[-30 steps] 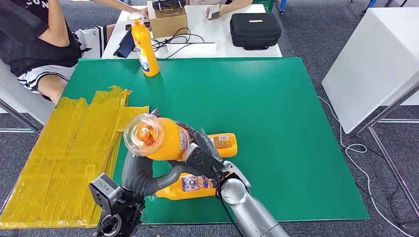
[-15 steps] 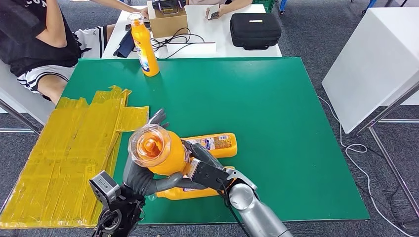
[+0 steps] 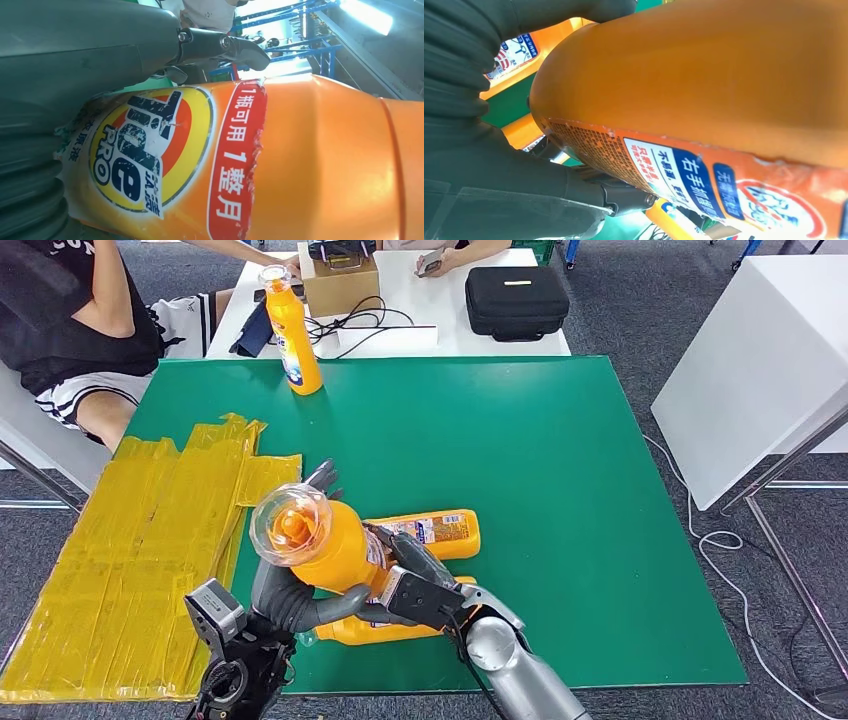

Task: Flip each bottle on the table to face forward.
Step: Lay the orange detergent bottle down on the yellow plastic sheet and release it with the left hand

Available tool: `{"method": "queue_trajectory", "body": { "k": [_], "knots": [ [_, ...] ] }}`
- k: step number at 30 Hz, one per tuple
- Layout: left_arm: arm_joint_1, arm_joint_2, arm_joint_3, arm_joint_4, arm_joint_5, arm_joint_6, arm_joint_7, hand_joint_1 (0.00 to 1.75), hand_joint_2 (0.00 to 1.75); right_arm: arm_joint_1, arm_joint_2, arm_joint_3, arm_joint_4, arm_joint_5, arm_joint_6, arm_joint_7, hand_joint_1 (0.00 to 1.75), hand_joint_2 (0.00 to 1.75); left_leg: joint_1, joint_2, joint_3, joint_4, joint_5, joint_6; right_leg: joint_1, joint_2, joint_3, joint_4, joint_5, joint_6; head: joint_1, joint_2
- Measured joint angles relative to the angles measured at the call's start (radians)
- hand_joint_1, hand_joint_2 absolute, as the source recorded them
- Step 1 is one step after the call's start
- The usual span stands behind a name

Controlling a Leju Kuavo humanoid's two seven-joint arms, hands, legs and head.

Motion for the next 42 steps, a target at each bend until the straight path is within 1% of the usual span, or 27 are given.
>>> {"method": "queue_trajectory", "body": {
  "k": [5, 6, 7, 9, 10, 11, 27, 28, 31, 32, 35, 38, 40, 42],
  "knots": [
    [0.000, -0.002, 0.001, 0.001, -0.003, 0.000, 0.004, 0.00, 1.75, 0.001, 0.000, -0.002, -0.002, 0.016, -0.021, 0.013, 1.75, 1.75, 0.000, 0.000, 0.000, 0.000, 0.000, 0.000, 0.000, 0.000, 0.000, 0.000, 0.000, 0.000, 0.000, 0.000],
    [0.000, -0.003, 0.001, 0.001, -0.004, 0.001, 0.005, 0.10, 1.75, 0.001, 0.000, -0.003, -0.003, 0.019, -0.026, 0.015, 1.75, 1.75, 0.000, 0.000, 0.000, 0.000, 0.000, 0.000, 0.000, 0.000, 0.000, 0.000, 0.000, 0.000, 0.000, 0.000],
    [0.000, -0.003, 0.001, 0.001, -0.006, 0.001, 0.006, 0.51, 1.75, 0.001, 0.000, -0.003, -0.003, 0.023, -0.032, 0.018, 1.75, 1.75, 0.000, 0.000, 0.000, 0.000, 0.000, 0.000, 0.000, 0.000, 0.000, 0.000, 0.000, 0.000, 0.000, 0.000],
    [0.000, -0.004, 0.001, 0.001, -0.014, 0.002, 0.007, 1.38, 1.75, 0.001, 0.000, -0.004, -0.004, 0.033, -0.045, 0.024, 1.75, 1.75, 0.000, 0.000, 0.000, 0.000, 0.000, 0.000, 0.000, 0.000, 0.000, 0.000, 0.000, 0.000, 0.000, 0.000],
    [0.000, -0.005, 0.000, 0.001, -0.019, 0.002, 0.007, 1.71, 1.75, 0.001, 0.000, -0.005, -0.004, 0.037, -0.050, 0.025, 1.75, 1.75, 0.000, 0.000, 0.000, 0.000, 0.000, 0.000, 0.000, 0.000, 0.000, 0.000, 0.000, 0.000, 0.000, 0.000],
    [0.000, -0.005, 0.000, 0.001, -0.024, 0.003, 0.007, 1.75, 1.75, 0.001, 0.000, -0.005, -0.004, 0.039, -0.054, 0.027, 1.75, 1.75, 0.000, 0.000, 0.000, 0.000, 0.000, 0.000, 0.000, 0.000, 0.000, 0.000, 0.000, 0.000, 0.000, 0.000],
    [-0.015, -0.005, 0.008, 0.011, -0.030, -0.005, -0.010, 1.75, 1.75, 0.002, -0.001, -0.013, -0.004, 0.037, -0.071, 0.019, 1.75, 1.75, 0.000, 0.000, 0.000, 0.000, 0.000, 0.000, 0.000, 0.000, 0.000, 0.000, 0.000, 0.000, 0.000, 0.000],
    [-0.015, -0.005, 0.008, 0.013, -0.030, -0.006, -0.012, 1.75, 1.75, 0.004, -0.002, -0.015, -0.005, 0.035, -0.071, 0.018, 1.35, 1.75, 0.000, 0.000, 0.000, 0.000, 0.000, 0.000, 0.000, 0.000, 0.000, 0.000, 0.000, 0.000, 0.000, 0.000],
    [-0.016, -0.007, 0.008, 0.018, -0.030, -0.005, -0.019, 1.75, 1.75, 0.013, -0.004, -0.021, -0.010, 0.014, -0.050, 0.007, 0.04, 1.75, 0.000, 0.000, 0.000, 0.000, 0.000, 0.000, 0.000, 0.000, 0.000, 0.000, 0.000, 0.000, 0.000, 0.000],
    [-0.016, -0.008, 0.008, 0.019, -0.035, 0.003, -0.023, 1.75, 1.75, 0.017, -0.005, -0.023, -0.014, 0.006, -0.041, 0.001, 0.00, 1.75, 0.000, 0.000, 0.000, 0.000, 0.000, 0.000, 0.000, 0.000, 0.000, 0.000, 0.000, 0.000, 0.000, 0.000],
    [-0.019, -0.011, 0.011, 0.019, -0.075, 0.061, -0.040, 1.75, 1.75, 0.033, -0.008, -0.024, -0.035, -0.005, -0.031, -0.011, 0.00, 1.75, 0.000, 0.000, 0.000, 0.000, 0.000, 0.000, 0.000, 0.000, 0.000, 0.000, 0.000, 0.000, 0.000, 0.000],
    [-0.021, -0.013, 0.017, 0.015, -0.129, 0.133, -0.047, 1.75, 1.75, 0.053, -0.013, -0.026, -0.067, -0.004, -0.047, -0.017, 0.00, 1.75, 0.000, 0.000, 0.000, 0.000, 0.000, 0.000, 0.000, 0.000, 0.000, 0.000, 0.000, 0.000, 0.000, 0.000],
    [-0.024, -0.015, 0.026, 0.009, -0.192, 0.216, -0.048, 1.75, 1.75, 0.074, -0.018, -0.030, -0.102, 0.003, -0.074, -0.027, 0.00, 1.75, 0.000, 0.000, 0.000, 0.000, 0.000, 0.000, 0.000, 0.000, 0.000, 0.000, 0.000, 0.000, 0.000, 0.000],
    [-0.028, -0.016, 0.041, 0.001, -0.278, 0.319, -0.048, 1.75, 1.75, 0.101, -0.025, -0.036, -0.150, 0.008, -0.099, -0.036, 0.00, 1.75, 0.000, 0.000, 0.000, 0.000, 0.000, 0.000, 0.000, 0.000, 0.000, 0.000, 0.000, 0.000, 0.000, 0.000]
  ]
}}
